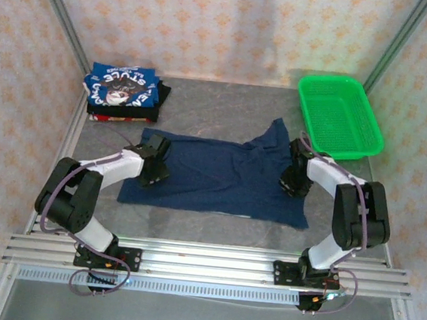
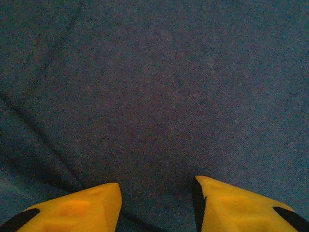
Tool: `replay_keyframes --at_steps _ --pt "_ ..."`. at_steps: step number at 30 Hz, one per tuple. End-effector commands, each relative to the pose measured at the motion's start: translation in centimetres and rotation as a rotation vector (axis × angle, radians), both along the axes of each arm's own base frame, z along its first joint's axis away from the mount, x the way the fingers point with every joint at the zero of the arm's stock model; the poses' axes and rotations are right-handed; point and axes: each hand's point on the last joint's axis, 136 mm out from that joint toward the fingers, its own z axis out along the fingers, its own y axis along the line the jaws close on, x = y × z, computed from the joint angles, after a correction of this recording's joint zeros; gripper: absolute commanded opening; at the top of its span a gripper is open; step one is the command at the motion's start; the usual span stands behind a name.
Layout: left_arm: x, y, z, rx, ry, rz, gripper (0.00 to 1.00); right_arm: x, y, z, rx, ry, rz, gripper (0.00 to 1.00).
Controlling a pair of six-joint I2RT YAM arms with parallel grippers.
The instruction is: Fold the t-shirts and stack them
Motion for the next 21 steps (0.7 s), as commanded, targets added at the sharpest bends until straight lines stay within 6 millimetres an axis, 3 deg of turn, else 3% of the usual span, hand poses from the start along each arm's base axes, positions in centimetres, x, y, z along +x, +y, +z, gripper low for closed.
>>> replay_keyframes --at_steps 1,3,8,11,15,21 --pt "-3.0 0.0 -1.0 -0.011 0.085 0.055 0.46 -0.9 -1.9 1.1 -0.086 0.014 -0.027 0.27" --pt "-2.4 -0.2 0.5 -0.024 0.053 0.053 0.50 0.7 -1.1 2.4 -0.048 -0.059 -0.013 0.33" --pt "1.5 -0.8 7.2 -0.040 -0.096 0.031 0.64 6.0 1.3 7.7 0.064 -0.268 0.064 0.52" --pt "3.6 -0.6 9.8 -0.085 -0.161 0.049 0.70 9.3 2.2 10.0 0.106 -0.328 0.098 0.58" --pt "6.0 1.5 10.8 -0.121 -0.190 0.089 0.72 14.5 2.6 11.0 0.125 -0.341 0.107 0.60" --pt "9.1 4.7 10.1 -0.163 -0.223 0.124 0.73 21.8 2.1 9.5 0.066 -0.302 0.097 0.59"
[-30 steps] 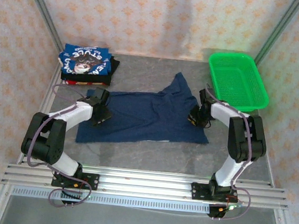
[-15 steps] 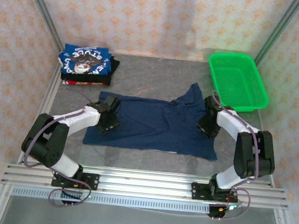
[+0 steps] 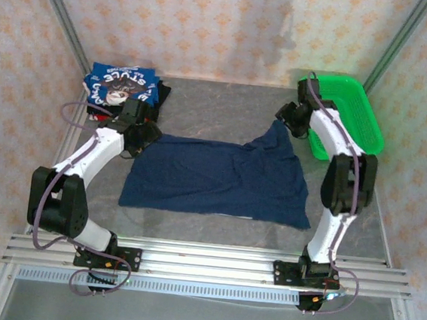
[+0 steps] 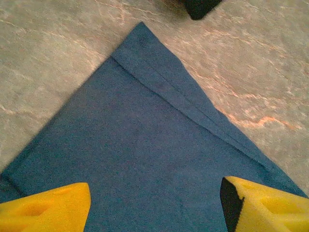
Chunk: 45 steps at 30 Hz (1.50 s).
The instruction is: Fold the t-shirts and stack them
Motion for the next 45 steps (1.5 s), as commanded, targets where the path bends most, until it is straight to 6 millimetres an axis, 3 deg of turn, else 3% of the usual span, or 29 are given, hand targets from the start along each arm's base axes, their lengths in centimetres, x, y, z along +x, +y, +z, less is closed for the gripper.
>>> replay_keyframes --at_steps 1,9,27,30,33,34,35,37,41,45 --pt "1.6 0.9 -0.3 -0.022 -0.015 -0.034 0.73 1.4 -0.9 -2.2 -0.041 0.088 -0.013 0.59" --pt "3.4 2.9 -1.4 -0.033 -0.003 -0.032 0.72 6.1 -0.8 -4.4 -0.049 0.103 -0.039 0.59" --pt "4.0 3.2 -3.4 -0.041 0.042 -0.029 0.71 8.9 -1.3 -9.3 -0.077 0.149 -0.073 0.54" --pt "4.1 3.2 -3.7 -0.043 0.048 -0.025 0.70 9.3 -1.3 -10.1 -0.069 0.154 -0.077 0.48" --pt "4.3 3.1 -3.8 -0.051 0.044 -0.021 0.70 9.5 -1.0 -10.7 -0.054 0.161 -0.077 0.22" --pt "4.4 3.1 -3.9 -0.053 0.045 -0.019 0.70 9.6 -0.9 -10.6 -0.044 0.157 -0.079 0.16" --pt "4.5 3.0 -3.9 -0.057 0.042 -0.020 0.70 9.7 -0.6 -10.6 -0.031 0.152 -0.077 0.18" --pt "4.5 3.0 -3.9 -0.061 0.044 -0.019 0.70 10.0 0.1 -9.6 0.010 0.128 -0.060 0.33" --pt "4.2 2.9 -3.6 -0.061 0.034 -0.019 0.70 10.0 0.6 -5.2 0.021 0.031 -0.033 0.43" --pt "3.9 2.6 -3.6 -0.072 0.029 -0.025 0.70 8.3 0.6 -1.5 0.014 -0.017 0.006 0.52"
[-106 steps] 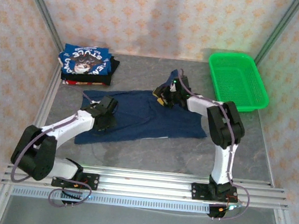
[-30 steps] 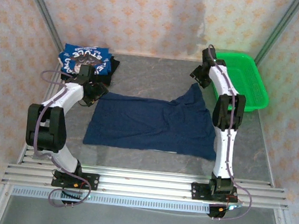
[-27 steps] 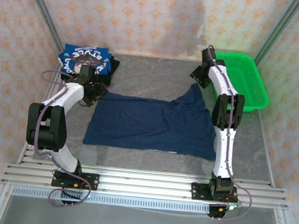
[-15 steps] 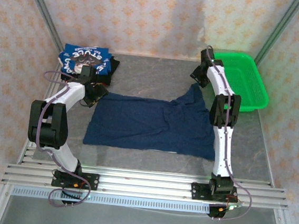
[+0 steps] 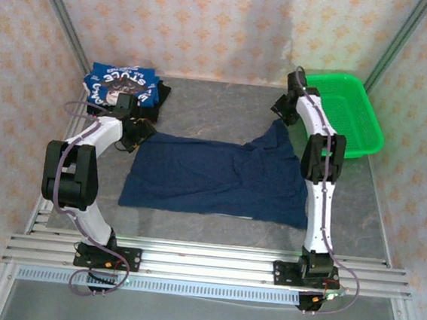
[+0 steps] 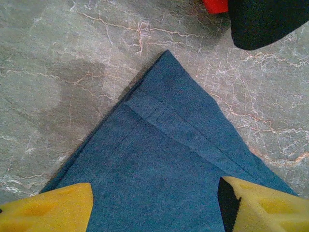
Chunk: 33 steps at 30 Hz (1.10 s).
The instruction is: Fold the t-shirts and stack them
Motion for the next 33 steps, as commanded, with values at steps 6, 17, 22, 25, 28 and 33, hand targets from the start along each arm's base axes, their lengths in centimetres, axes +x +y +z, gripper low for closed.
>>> replay_keyframes --at_steps 6,17,22,25,28,33 --pt "0.2 -0.1 1.0 -0.010 -0.045 -0.004 0.70 -4.8 0.9 7.1 0.018 -0.053 0.115 0.53" --pt "-0.2 0.1 1.3 -0.001 -0.044 -0.007 0.70 -11.4 2.4 1.4 0.025 0.108 0.181 0.43" --pt "-0.7 0.1 1.2 0.003 -0.039 -0.009 0.70 -12.1 3.0 0.1 0.025 0.137 0.194 0.40" --pt "-0.9 0.1 1.2 0.006 -0.038 -0.007 0.70 -12.1 2.9 -0.7 0.016 0.146 0.185 0.38" --pt "-1.2 0.2 1.1 0.010 -0.033 -0.007 0.70 -12.0 2.5 -1.1 0.001 0.150 0.174 0.34" --pt "-1.6 0.2 1.1 0.014 -0.030 -0.006 0.70 -11.9 2.4 -1.7 -0.008 0.169 0.171 0.32"
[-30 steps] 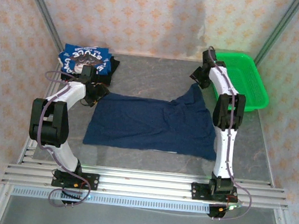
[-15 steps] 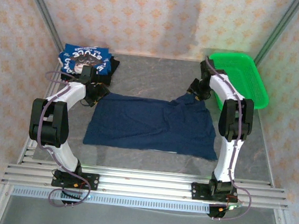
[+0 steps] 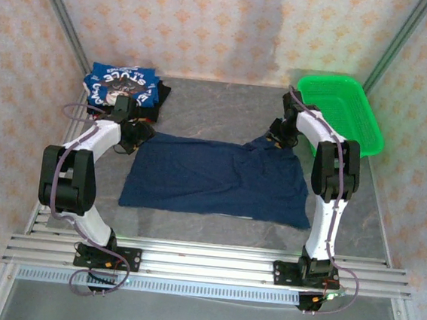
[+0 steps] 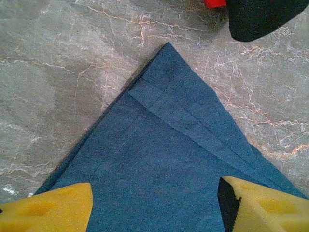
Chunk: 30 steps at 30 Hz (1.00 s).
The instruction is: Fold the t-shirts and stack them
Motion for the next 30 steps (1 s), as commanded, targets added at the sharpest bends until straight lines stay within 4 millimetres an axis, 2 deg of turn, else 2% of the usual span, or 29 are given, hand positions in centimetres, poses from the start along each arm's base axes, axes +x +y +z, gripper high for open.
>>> replay_keyframes --at_steps 1,8,16,19,25,30 --pt "-0.7 0.4 0.7 0.019 -0.009 -0.002 0.70 0.0 -0.3 -1.0 -0.030 0.021 -0.008 0.32" --pt "-1.0 0.6 0.5 0.026 -0.005 0.004 0.70 -0.4 -0.9 -1.2 -0.068 0.039 -0.004 0.32" --pt "-0.7 0.6 0.3 0.024 -0.002 0.005 0.70 0.0 -1.2 -1.8 -0.088 0.047 -0.011 0.30" --pt "-0.7 0.6 0.3 0.027 -0.002 0.004 0.70 0.3 -1.1 -2.0 -0.087 0.045 -0.014 0.23" --pt "-0.4 0.7 0.3 0.028 0.000 0.003 0.69 2.0 -0.1 -1.0 -0.039 0.005 -0.021 0.00" --pt "-0.4 0.6 0.3 0.027 0.001 0.001 0.69 3.5 1.0 0.8 0.004 -0.051 -0.015 0.00"
